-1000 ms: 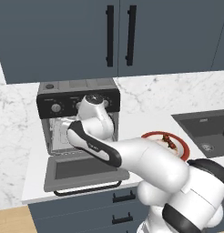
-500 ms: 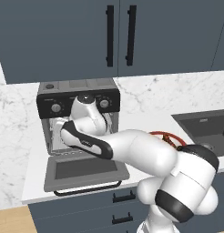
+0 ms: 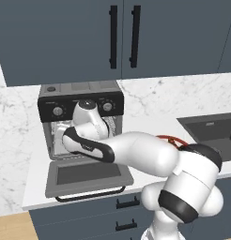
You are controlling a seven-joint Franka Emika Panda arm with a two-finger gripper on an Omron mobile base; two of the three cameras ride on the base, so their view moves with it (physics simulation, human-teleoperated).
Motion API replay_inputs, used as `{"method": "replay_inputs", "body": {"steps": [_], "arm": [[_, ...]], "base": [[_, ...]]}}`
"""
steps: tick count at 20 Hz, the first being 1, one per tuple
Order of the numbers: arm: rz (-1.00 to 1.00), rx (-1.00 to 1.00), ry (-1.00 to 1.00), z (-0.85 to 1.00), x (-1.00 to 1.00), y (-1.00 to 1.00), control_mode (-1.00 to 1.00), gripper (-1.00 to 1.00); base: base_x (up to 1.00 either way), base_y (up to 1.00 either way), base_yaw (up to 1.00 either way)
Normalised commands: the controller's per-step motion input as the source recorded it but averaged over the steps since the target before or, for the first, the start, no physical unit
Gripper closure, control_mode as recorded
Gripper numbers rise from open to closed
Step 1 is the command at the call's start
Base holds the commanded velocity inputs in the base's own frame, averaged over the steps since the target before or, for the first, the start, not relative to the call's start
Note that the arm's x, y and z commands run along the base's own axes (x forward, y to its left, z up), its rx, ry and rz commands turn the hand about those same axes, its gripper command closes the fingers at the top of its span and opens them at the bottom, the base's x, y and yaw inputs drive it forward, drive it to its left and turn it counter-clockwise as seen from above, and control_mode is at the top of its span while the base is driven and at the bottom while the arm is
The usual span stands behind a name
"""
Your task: Pick up the kebab skewer and baguette bread, and place them inside the toaster oven. Close the toaster oven door and start by setting the timer.
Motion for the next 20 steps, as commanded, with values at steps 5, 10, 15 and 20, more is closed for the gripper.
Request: {"method": "replay_inputs", "body": {"steps": [5, 10, 15, 20], "arm": [[0.00, 0.00, 0.00, -0.29, -0.17, 0.00, -1.00, 1.00], [0.00, 0.00, 0.00, -0.19, -0.28, 0.00, -1.00, -1.00], [0.00, 0.00, 0.00, -0.18, -0.40, 0.00, -1.00, -1.00], [0.00, 0.00, 0.04, -0.09, -0.15, -0.12, -1.00, -1.00]], "base": [[0.00, 0.00, 0.00], [0.00, 0.00, 0.00], [0.00, 0.00, 0.00], [0.00, 0.00, 0.00]]}}
